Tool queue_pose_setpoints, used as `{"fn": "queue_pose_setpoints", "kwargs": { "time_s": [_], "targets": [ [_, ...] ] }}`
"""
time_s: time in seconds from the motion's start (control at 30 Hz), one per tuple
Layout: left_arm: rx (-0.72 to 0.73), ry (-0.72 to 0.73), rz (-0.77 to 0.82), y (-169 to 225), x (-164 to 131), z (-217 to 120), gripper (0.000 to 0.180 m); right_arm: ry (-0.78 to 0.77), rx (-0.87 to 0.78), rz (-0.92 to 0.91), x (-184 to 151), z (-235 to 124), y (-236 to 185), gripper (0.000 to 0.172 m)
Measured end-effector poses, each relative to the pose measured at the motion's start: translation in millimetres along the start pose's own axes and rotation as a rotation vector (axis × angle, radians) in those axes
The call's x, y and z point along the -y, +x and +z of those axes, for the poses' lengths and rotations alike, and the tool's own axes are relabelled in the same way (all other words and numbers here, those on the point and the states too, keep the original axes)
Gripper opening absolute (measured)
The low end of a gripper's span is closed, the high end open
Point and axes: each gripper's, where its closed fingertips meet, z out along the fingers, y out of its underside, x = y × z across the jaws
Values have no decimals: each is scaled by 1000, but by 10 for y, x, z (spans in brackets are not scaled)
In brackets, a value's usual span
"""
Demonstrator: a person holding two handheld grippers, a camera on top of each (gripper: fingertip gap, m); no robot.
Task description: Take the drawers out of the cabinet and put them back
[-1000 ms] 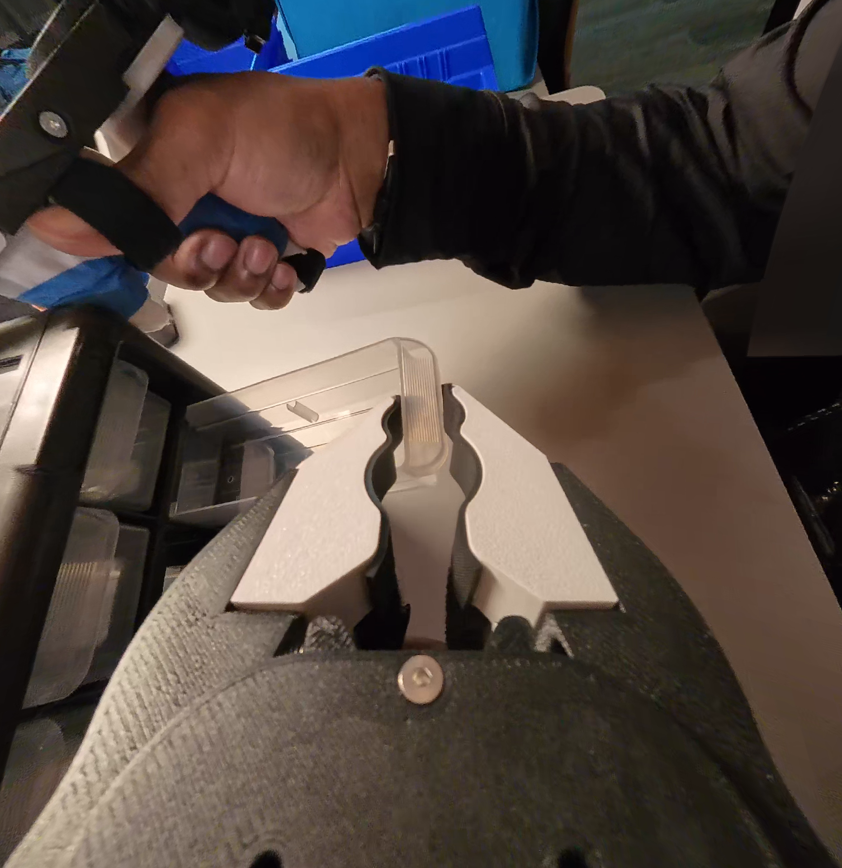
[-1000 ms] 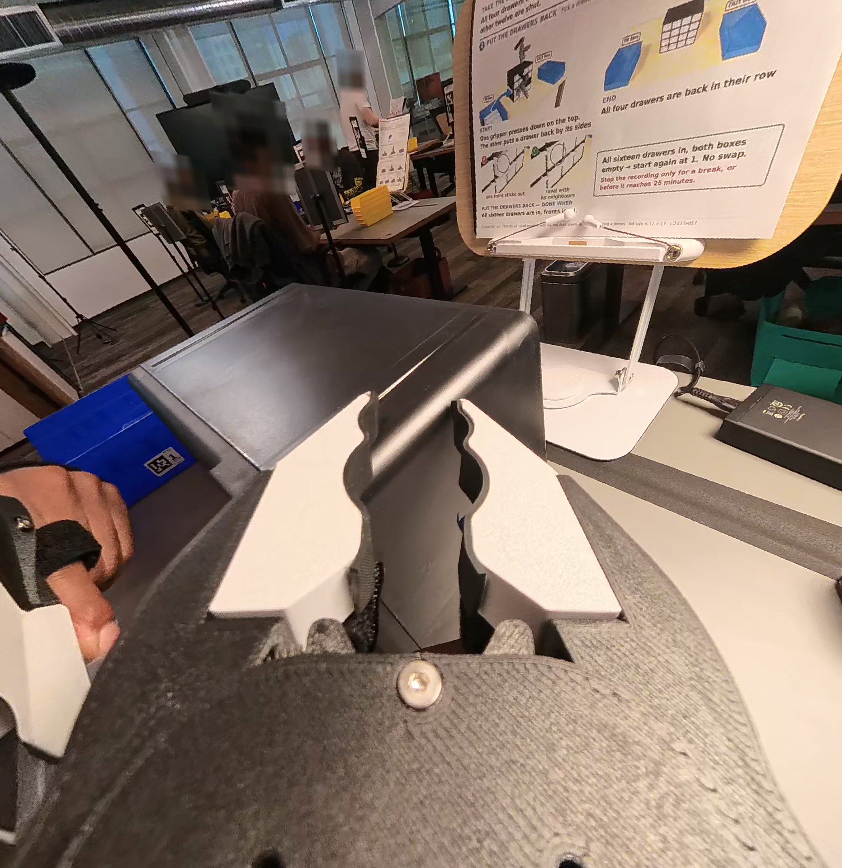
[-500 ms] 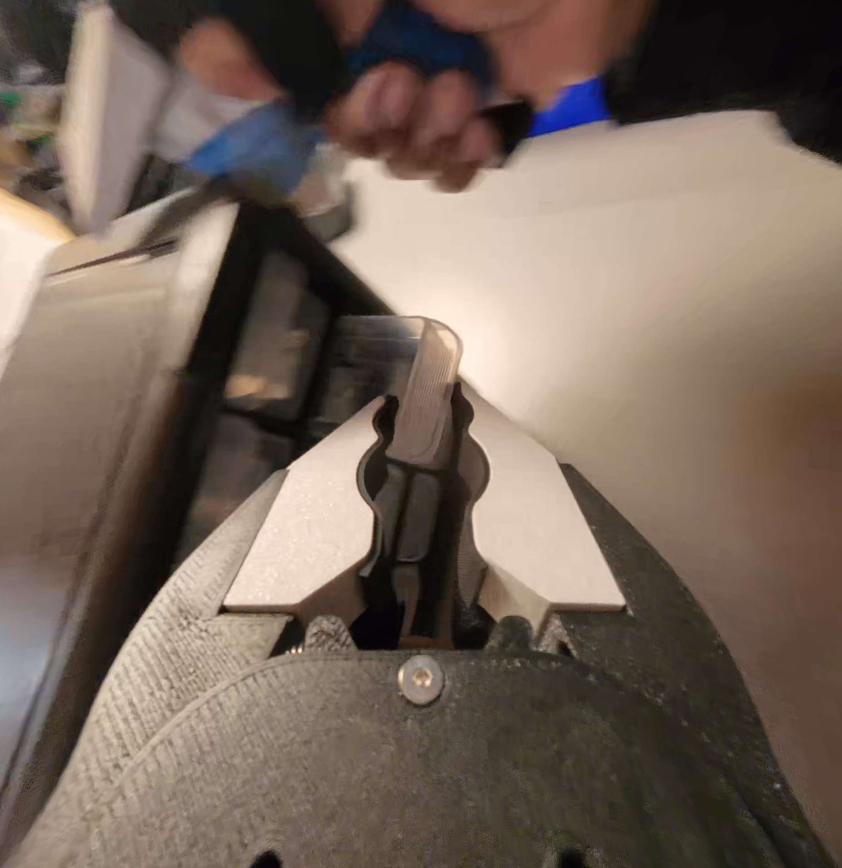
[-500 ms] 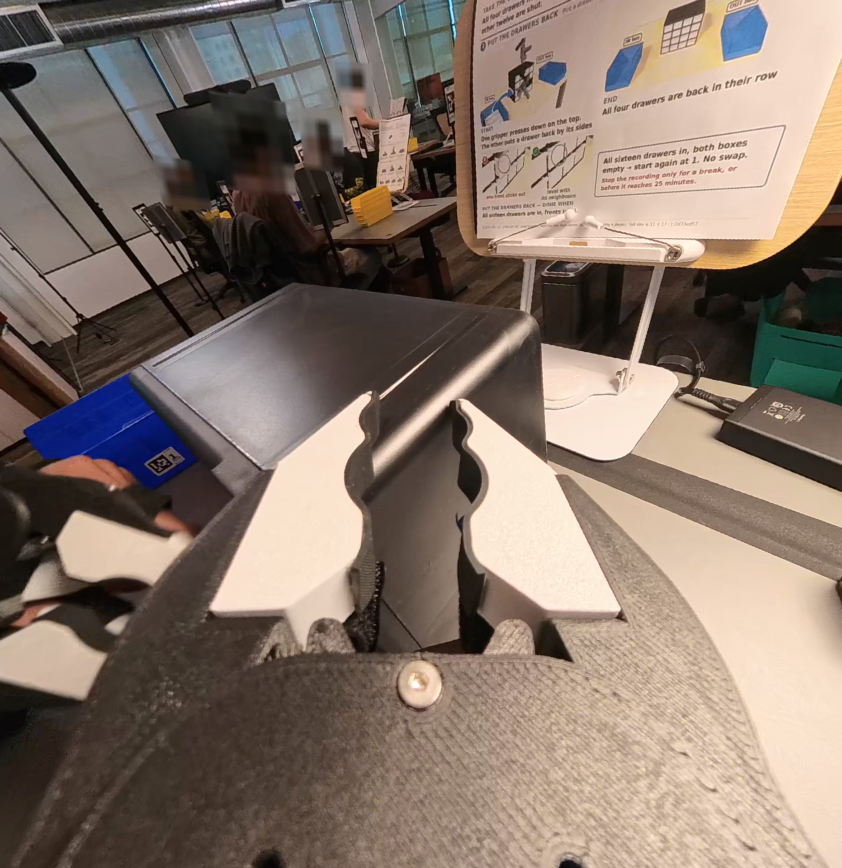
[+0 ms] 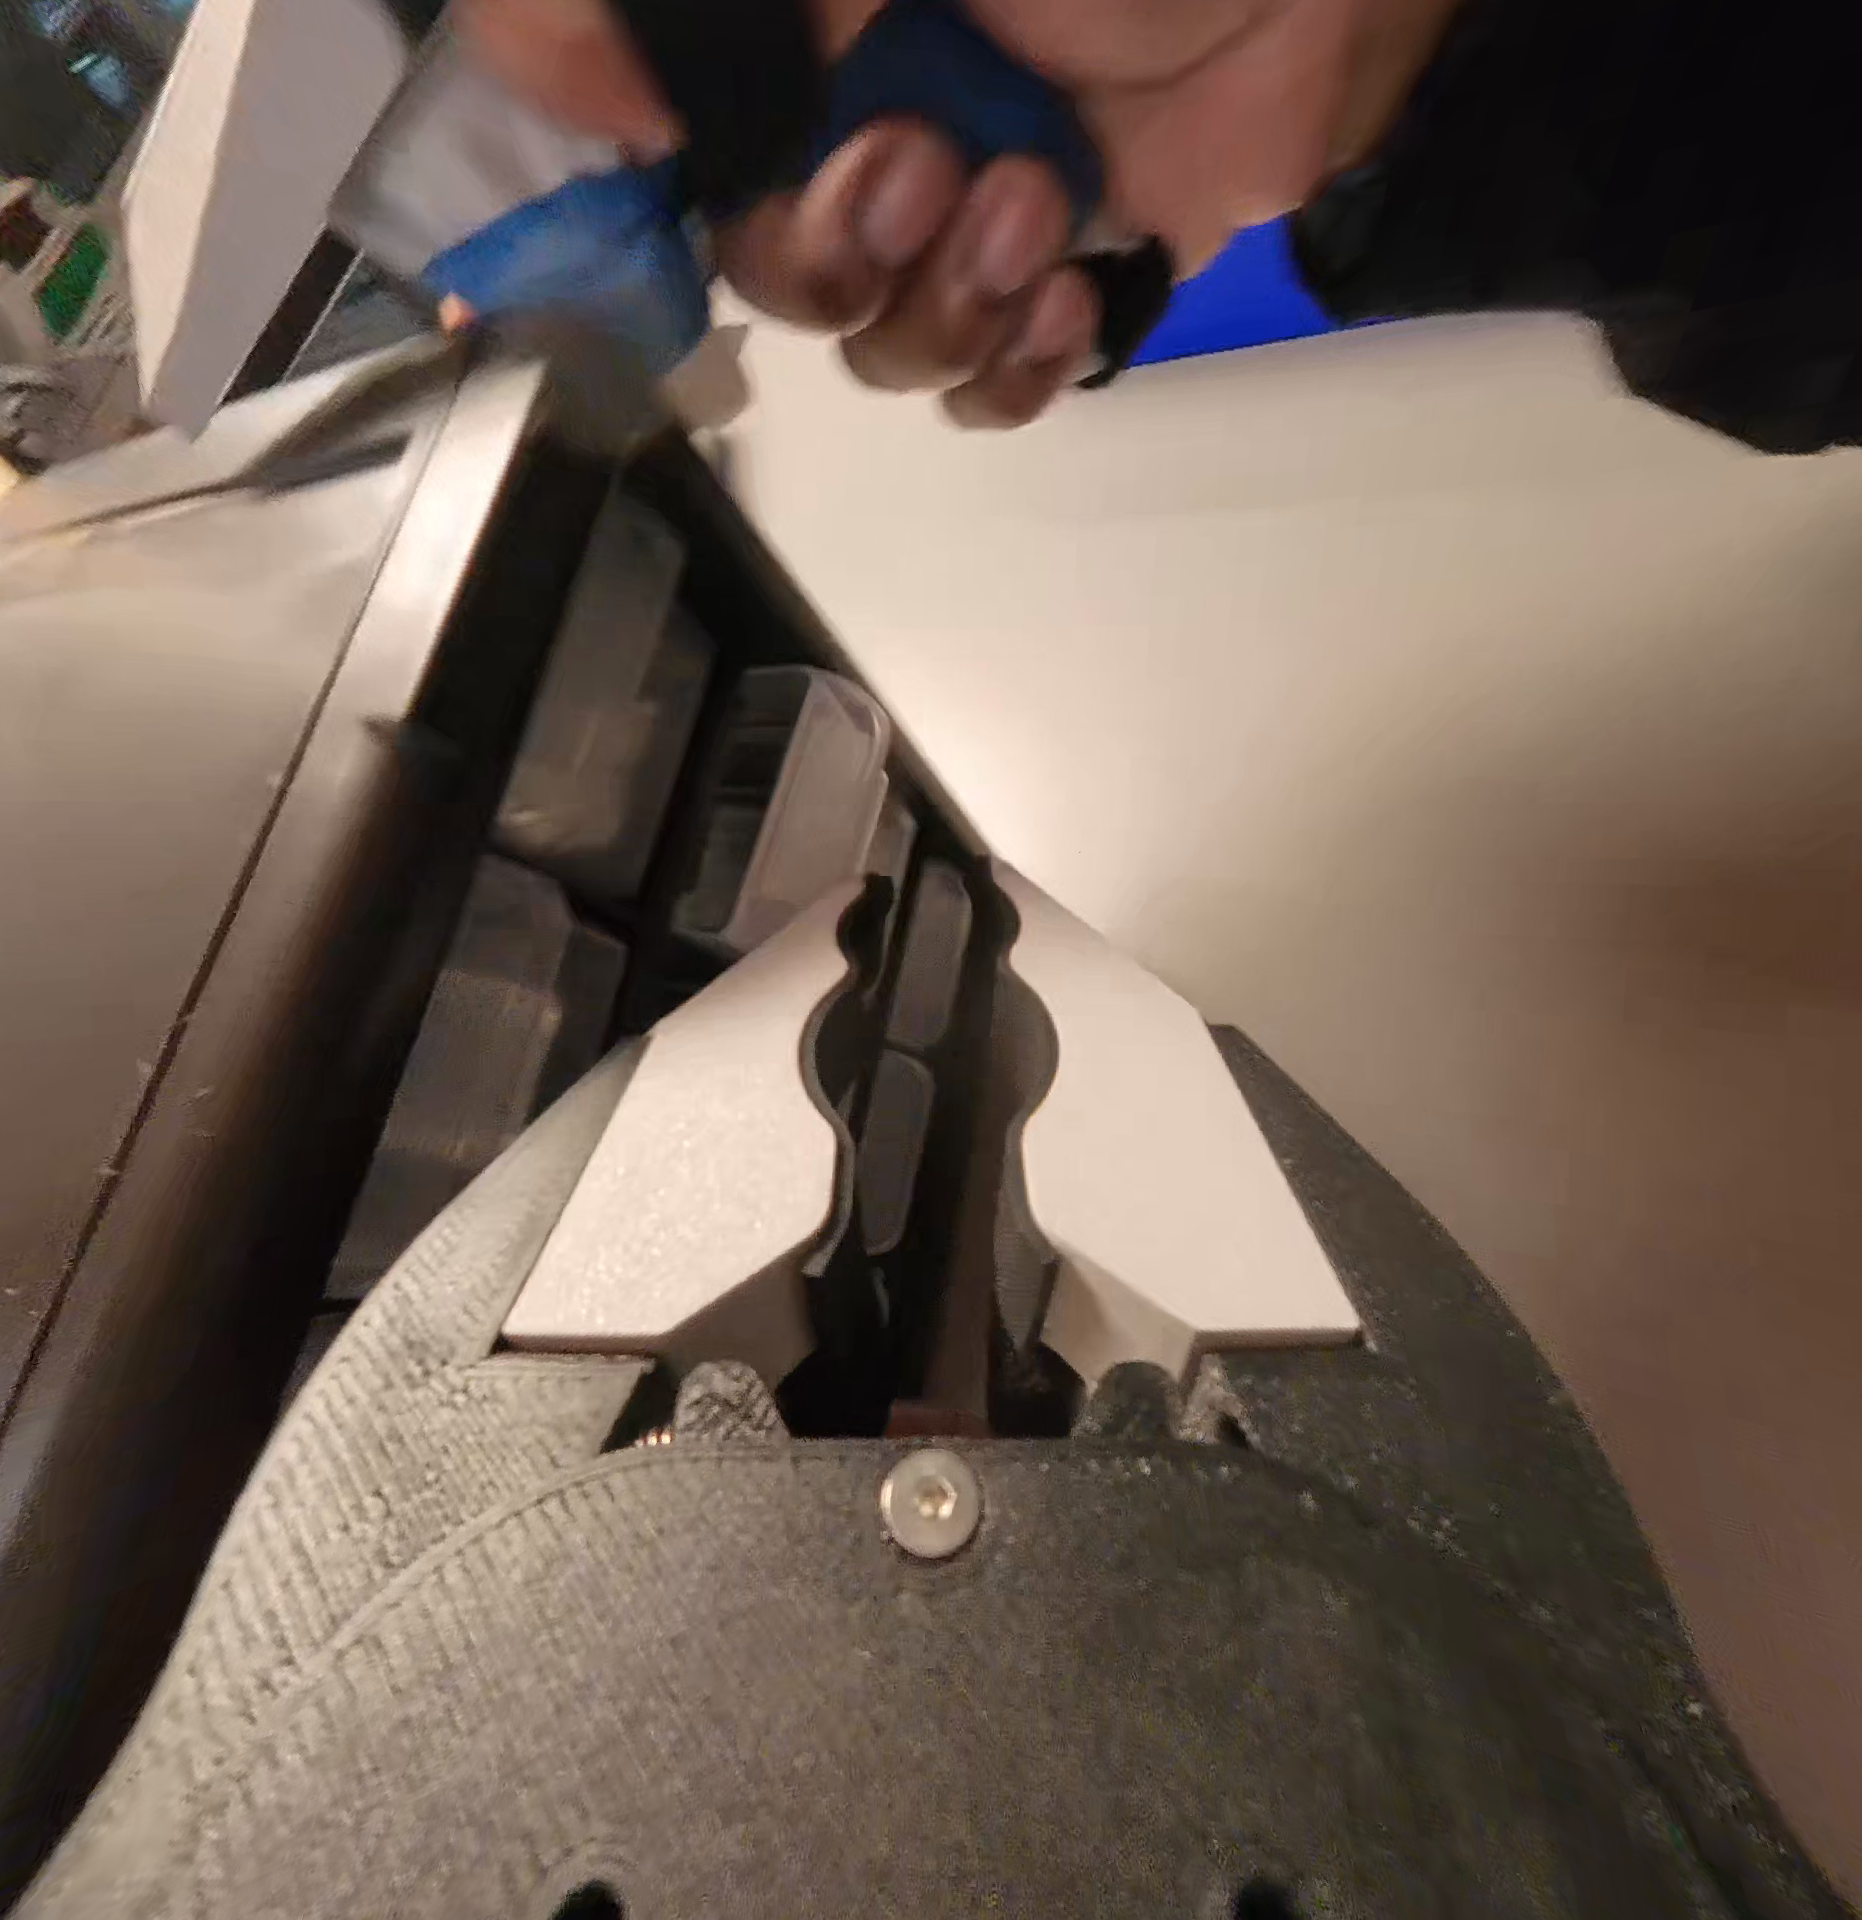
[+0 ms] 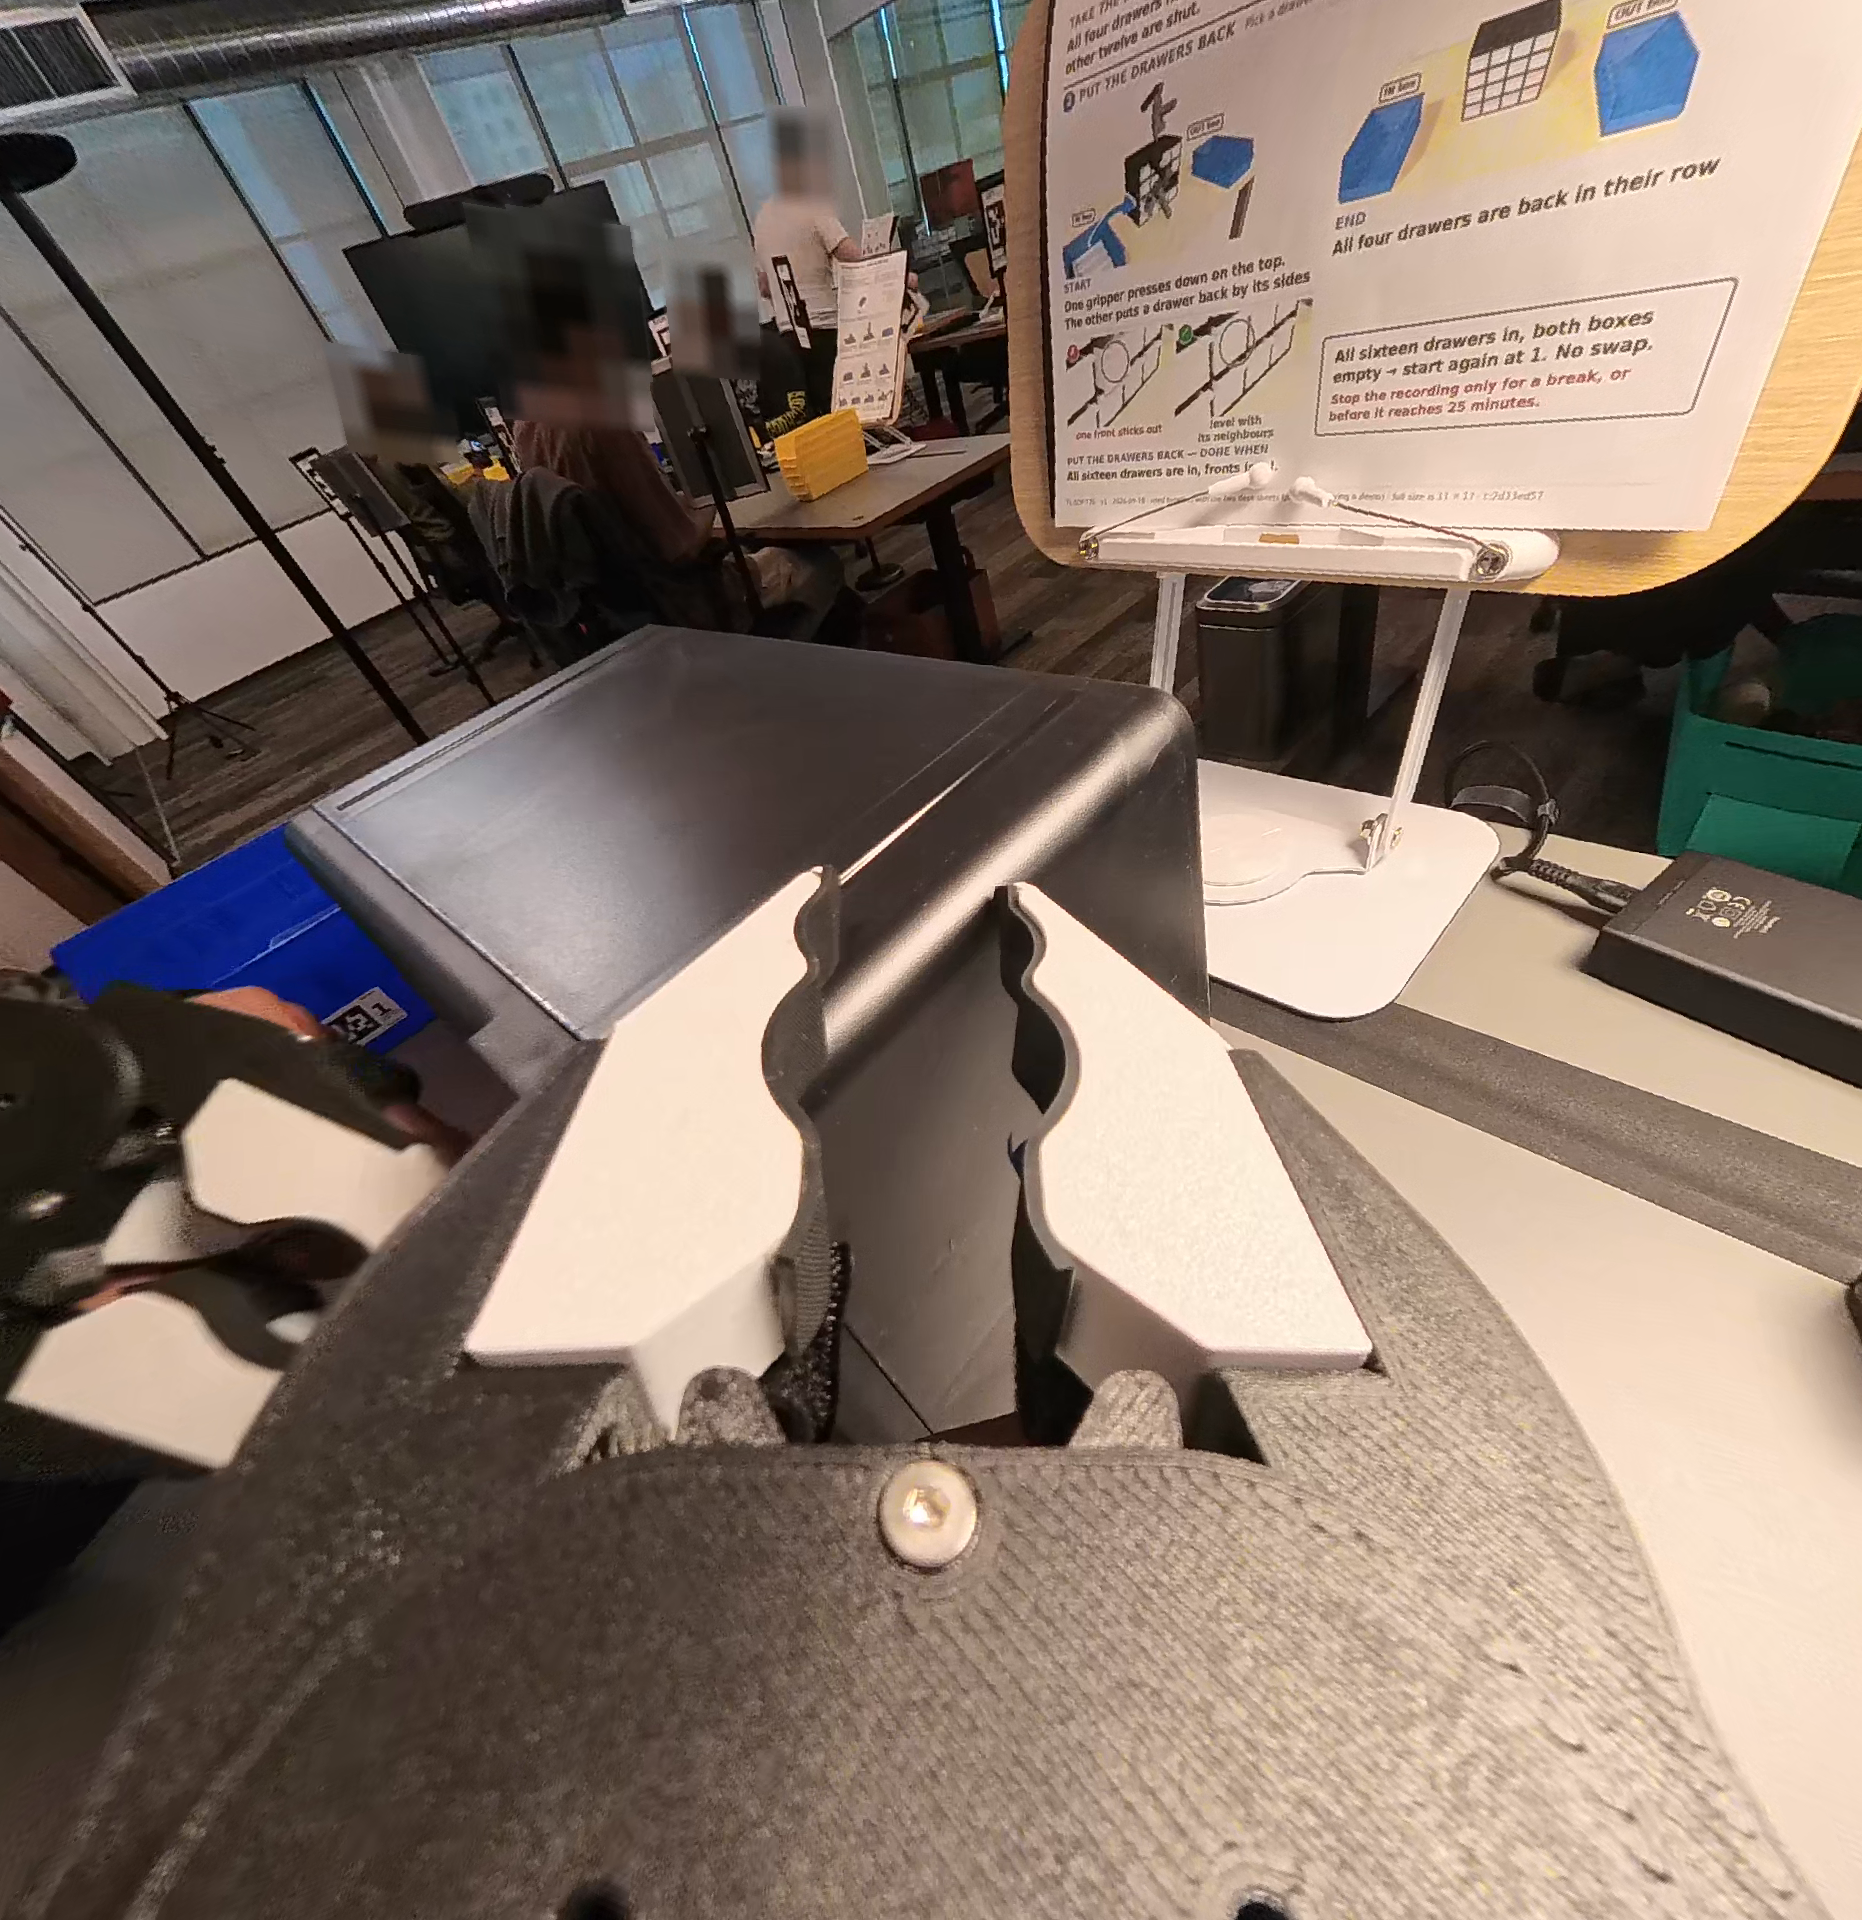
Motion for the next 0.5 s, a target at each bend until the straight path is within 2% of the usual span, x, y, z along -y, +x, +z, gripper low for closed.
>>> {"fn": "queue_pose_setpoints", "kwargs": {
  "time_s": [0.03, 0.1, 0.23, 0.37, 0.43, 0.5],
  "targets": [
    [37, -13, -21, -77, -38, 49, 25, 0, -1, 0, 1, 0, 1, 32],
    [41, -22, -43, -100, -77, 93, 30, 0, -2, -3, 2, -2, -1, 32],
    [-23, 13, -29, 35, 18, -36, 31, -1, -2, -4, 3, -2, -2, 32],
    [-11, 60, -83, 97, 59, -379, 36, -2, 5, 4, 2, 1, 0, 32],
    [53, 102, -148, 103, -65, -654, 36, -3, 7, 5, 0, 1, 1, 33],
    [106, 102, -228, 140, -327, -962, 36, -4, 10, 11, -2, 3, 2, 33]
  ]
}}
